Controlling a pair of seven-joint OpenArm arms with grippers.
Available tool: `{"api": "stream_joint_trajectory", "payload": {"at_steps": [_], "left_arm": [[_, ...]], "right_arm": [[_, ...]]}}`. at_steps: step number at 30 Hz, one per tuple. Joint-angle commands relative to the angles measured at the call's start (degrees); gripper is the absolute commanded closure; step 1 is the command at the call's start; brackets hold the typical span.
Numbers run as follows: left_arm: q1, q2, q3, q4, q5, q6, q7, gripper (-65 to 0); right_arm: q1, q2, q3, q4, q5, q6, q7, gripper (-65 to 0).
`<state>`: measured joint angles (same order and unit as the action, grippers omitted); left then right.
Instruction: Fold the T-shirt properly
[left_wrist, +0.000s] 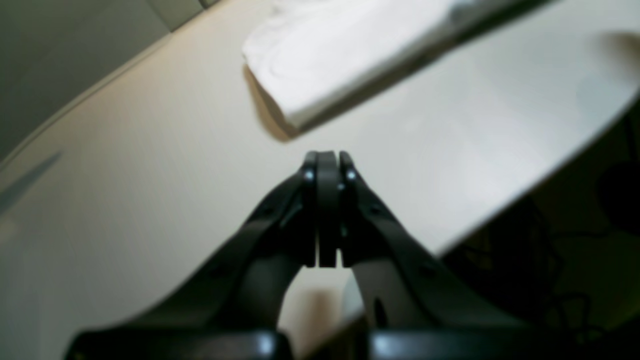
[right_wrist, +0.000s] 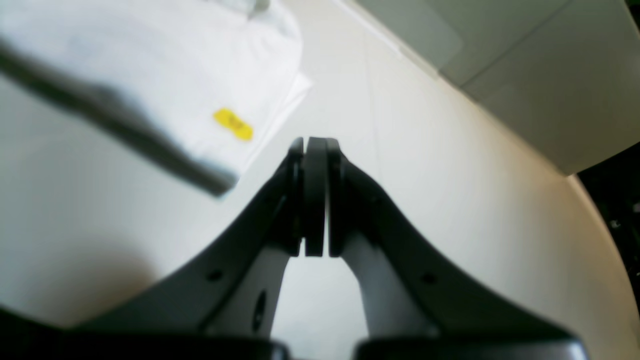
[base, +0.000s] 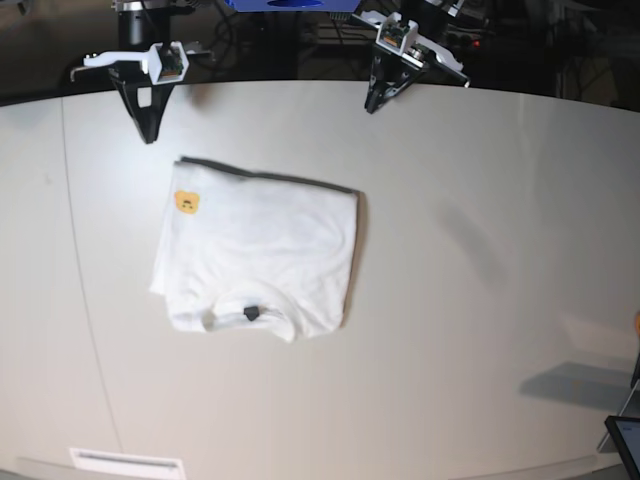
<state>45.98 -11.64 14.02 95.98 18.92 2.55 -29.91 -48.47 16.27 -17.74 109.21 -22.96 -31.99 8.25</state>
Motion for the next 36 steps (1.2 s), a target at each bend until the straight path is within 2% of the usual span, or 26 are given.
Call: {"api": "stream_joint_trajectory", "payload": {"at_steps": [1,4,7,13,15,21,26,29,31,34,36], "left_arm": [[1.5,-0.2,0.1,-0.7,0.6,0.4,-3.7,0.0],[3.4,0.3,-0.5,-4.5,4.4,0.5,-8.5,0.0],[4.7,1.4,-0.5,-7.3,6.5,0.5,-10.0,0.0],[6.3,1.5,0.1,-11.6,6.7,4.6,-10.0,0.0],[6.3,1.5,0.1,-14.2,6.7,5.0,-10.0,0.0],[5.8,1.8,0.1,-24.0,6.7,5.0,-9.7,0.0],[-1.6,4.4,0.0,-39.4,6.4,5.0,-9.4,0.0],[-7.9,6.9,0.0,-51.5,6.4,5.0,-7.7,0.0],[-12.9,8.8,0.1,-60.0,6.4,5.0,-3.0,0.0],[-20.8,11.9,-0.4,-72.7,6.4,4.9,4.9,0.0],[-27.3,13.8,-0.8,-82.4,6.2,4.9,10.1,0.0]], "right_arm": [[-1.3,0.2,0.2,0.9,-1.0,-2.0,1.7,-0.1],[-3.6,0.2,0.1,0.9,-1.0,-5.3,1.6,-0.1],[-5.8,0.3,0.1,0.8,-1.0,-7.9,1.1,-0.1],[-8.8,0.0,-0.2,-0.5,-0.7,-8.0,-8.0,-0.1],[-9.0,-0.2,-0.3,-2.9,-0.6,-8.0,-10.2,-0.1],[-7.1,-1.7,-0.5,-14.7,7.4,-8.0,-10.3,-0.1],[1.5,-2.0,-2.0,-31.5,13.5,-7.4,-10.6,-0.3],[8.4,-2.0,-5.5,-43.9,15.1,-3.5,-10.7,-0.3],[14.3,-3.0,-7.7,-54.7,15.2,0.2,-10.7,-0.4],[23.9,-5.8,-8.6,-72.3,17.6,7.6,-10.3,-0.4],[31.2,-7.4,-9.6,-84.5,20.2,15.7,-10.2,-0.4]]}}
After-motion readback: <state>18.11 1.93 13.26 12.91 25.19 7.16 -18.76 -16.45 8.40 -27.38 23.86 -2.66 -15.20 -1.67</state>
